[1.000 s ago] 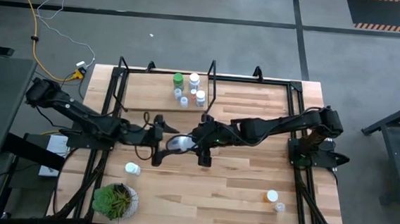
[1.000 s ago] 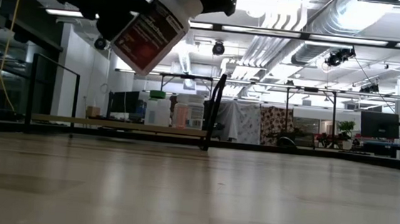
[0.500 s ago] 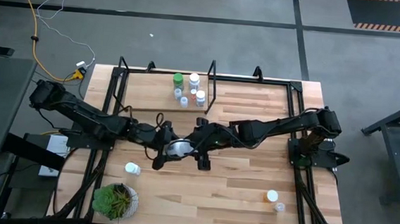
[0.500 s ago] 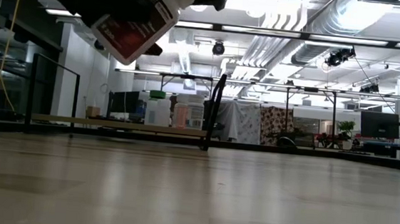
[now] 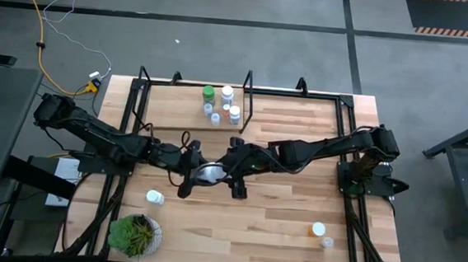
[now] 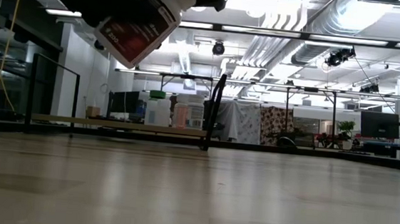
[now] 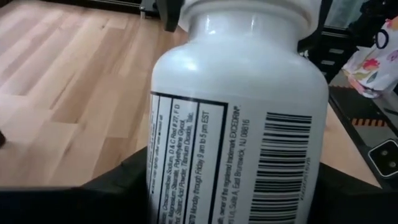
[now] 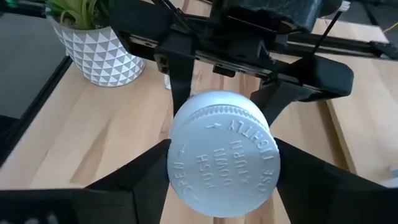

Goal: Pick and place medicine bottles onto shelf by color
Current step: Put the big red and white pill bottle on the shelf

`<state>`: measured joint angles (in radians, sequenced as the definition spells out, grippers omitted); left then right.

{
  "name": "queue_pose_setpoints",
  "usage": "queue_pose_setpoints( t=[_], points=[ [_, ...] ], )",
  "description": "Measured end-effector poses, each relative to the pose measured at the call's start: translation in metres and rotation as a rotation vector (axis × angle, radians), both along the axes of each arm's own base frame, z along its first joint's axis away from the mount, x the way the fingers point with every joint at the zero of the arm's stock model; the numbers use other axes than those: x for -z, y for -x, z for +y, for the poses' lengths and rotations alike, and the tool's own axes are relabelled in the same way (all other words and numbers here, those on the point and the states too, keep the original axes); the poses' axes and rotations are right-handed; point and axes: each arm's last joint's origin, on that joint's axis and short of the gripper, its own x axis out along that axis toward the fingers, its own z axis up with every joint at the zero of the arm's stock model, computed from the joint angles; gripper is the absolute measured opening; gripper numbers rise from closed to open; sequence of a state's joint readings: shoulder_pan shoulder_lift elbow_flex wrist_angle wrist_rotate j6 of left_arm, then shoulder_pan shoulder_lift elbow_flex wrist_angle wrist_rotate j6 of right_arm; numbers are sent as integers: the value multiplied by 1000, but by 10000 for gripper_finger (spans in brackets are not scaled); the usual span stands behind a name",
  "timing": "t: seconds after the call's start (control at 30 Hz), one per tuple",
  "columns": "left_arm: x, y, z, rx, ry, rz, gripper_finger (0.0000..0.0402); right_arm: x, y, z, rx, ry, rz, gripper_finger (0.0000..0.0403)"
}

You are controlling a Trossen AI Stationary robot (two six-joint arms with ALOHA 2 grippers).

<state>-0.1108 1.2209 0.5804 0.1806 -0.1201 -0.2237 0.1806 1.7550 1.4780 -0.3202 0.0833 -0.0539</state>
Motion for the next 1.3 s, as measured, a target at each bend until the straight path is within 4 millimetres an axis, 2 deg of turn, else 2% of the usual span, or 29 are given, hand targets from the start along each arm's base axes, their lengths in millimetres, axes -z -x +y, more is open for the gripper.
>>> queue_pose_setpoints(
  t=[0.2,0.43,0.5,0.6,0.77,0.9,1.0,1.13,1.3],
  points=[
    [-3,5,2,-31,-62,14,211,-5,8,-4,56,53,34,250],
    [-14,31,8,-134,-101,73,208,-18,33,-10,121,80,116,251],
    [-21,36,10,-196,-107,37,208,-18,42,-12,147,68,163,252],
    [-32,49,11,-306,-116,-57,208,-2,53,-13,185,58,213,252],
    [-35,69,14,-552,-123,-206,207,41,79,-16,253,24,237,252],
    [-24,77,17,-756,-106,-359,207,71,95,-20,291,-39,132,252],
    [-5,76,23,-868,-117,-393,208,79,99,-21,301,-93,-7,252],
    [15,70,33,-1025,-148,-365,208,74,97,-21,300,-103,-152,252],
    [37,56,45,-1105,-204,-273,208,61,92,-21,296,-64,-225,252]
  ],
)
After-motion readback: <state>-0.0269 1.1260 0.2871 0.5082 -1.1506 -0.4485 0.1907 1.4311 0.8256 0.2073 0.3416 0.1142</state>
